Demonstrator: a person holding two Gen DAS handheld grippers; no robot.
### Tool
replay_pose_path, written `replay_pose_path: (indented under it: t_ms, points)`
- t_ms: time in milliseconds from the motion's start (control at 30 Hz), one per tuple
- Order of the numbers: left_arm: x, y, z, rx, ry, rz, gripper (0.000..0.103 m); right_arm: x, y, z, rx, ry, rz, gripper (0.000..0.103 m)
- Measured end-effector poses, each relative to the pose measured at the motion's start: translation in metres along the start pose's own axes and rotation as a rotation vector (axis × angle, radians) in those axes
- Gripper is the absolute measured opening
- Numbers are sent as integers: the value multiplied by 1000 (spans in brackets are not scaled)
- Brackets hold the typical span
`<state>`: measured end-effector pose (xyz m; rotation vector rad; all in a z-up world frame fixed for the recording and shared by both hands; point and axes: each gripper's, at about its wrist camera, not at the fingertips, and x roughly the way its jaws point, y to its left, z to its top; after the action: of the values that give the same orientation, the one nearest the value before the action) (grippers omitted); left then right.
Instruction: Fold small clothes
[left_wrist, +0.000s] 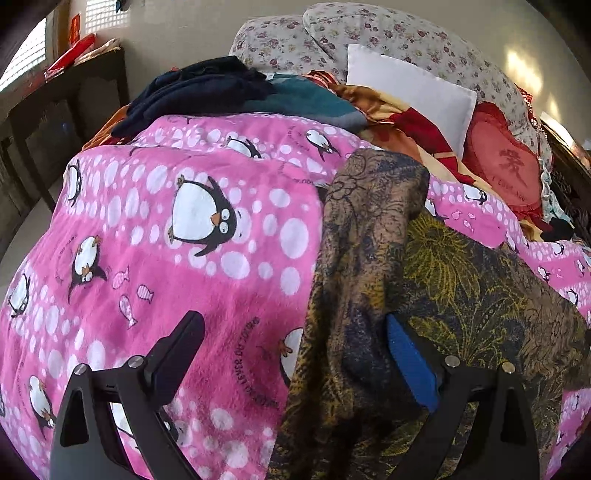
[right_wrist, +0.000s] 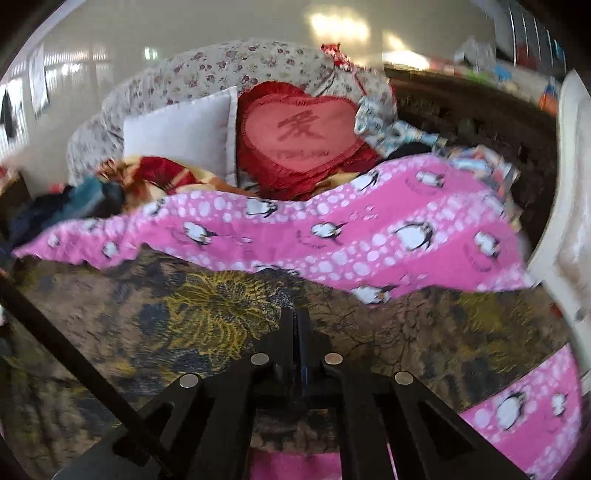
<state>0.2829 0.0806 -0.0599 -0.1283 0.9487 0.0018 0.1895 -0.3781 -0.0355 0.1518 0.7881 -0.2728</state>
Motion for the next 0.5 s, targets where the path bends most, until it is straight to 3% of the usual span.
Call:
replay_pose_path:
  t_ms: [67,133,200,267,367,467,500]
  points:
    - [-3,-2,1,8,-19,26,97,-3,4,-1,-13,-8,17,2]
    - [-7,-2,4,29,-75,115,97,-12,-2,-4,43,-14,56,8]
    - [-2,6,9,20,-63,159,97,-18,-9,-8,92,-6,107,34]
    - [1,22,13,-37,-34,155,97,-27,-18,-17,90,3,142,44]
    - [-10,35,12,-66,-49,138,97,-45,-35,-28,52,-21,74,46]
    - [-22,31,8,-58,-59,88,97,-60,-79,-41,111,-34,21,65]
    - [-26,26,7,-49,-62,71,97,-62,-96,-45,139,-30,-1,65]
